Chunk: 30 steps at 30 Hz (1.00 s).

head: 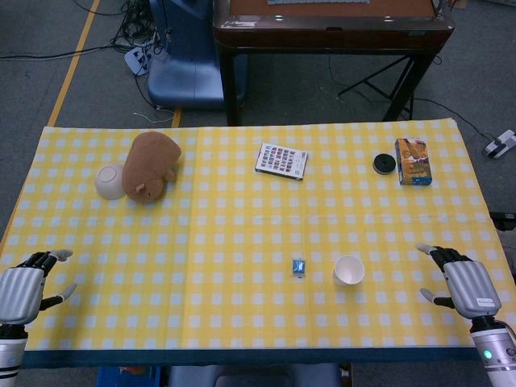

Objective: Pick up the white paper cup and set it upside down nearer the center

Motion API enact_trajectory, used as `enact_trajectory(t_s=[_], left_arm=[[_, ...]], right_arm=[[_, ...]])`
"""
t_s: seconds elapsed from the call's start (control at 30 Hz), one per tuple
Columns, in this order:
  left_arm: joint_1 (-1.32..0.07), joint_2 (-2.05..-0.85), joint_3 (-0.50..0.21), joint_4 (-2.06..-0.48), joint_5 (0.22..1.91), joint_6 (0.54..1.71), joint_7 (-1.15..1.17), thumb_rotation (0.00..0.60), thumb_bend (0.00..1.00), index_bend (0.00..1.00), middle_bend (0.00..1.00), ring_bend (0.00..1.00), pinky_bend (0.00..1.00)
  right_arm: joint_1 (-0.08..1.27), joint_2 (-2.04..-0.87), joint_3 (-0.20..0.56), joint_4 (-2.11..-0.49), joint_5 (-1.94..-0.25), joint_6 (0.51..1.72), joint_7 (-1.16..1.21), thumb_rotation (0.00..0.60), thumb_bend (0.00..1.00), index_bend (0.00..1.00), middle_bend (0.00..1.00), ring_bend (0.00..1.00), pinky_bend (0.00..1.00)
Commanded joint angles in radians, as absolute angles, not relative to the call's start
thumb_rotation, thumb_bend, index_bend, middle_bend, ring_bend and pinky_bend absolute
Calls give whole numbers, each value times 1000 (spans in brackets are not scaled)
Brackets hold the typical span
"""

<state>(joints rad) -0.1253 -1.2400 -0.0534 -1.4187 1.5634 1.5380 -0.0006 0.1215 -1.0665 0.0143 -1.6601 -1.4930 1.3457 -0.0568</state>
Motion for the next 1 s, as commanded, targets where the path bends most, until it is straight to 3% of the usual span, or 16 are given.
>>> enact_trajectory(t_s=[0.03,0.17,0.27,0.5,0.67,1.0], left_arm=[[-128,-1242,-51,-1417,1563,1531,1,600,44,416,429,388,627],[-124,-1241,-48,-1421,1567,1541,6,600,45,417,429,388,627],[-119,-1234,-40,-1429,1583,1554,1,600,45,417,430,388,627],[-95,-1197,-41,-1455,1576,1588,-27,600,44,415,430,388,641],[-82,-1179,-41,-1460,1566,1598,-49,600,44,414,439,388,654],[-66,-1154,-50,-1472,1566,1627,-86,600,45,414,444,388,654]], right_arm=[[122,-1067,13,-1662,-1501,1349,-55,600,109,239,321,272,451],[119,-1061,3,-1674,-1516,1351,-39,600,115,240,371,293,450],[124,-1054,-6,-1693,-1531,1344,-59,600,115,241,496,432,493],[204,-976,-18,-1841,-1564,1218,-201,600,101,241,774,815,847],[273,-953,10,-1935,-1486,1113,-338,600,64,241,982,989,977],[383,-1041,45,-2011,-1297,1002,-602,600,50,207,1000,1000,1000]])
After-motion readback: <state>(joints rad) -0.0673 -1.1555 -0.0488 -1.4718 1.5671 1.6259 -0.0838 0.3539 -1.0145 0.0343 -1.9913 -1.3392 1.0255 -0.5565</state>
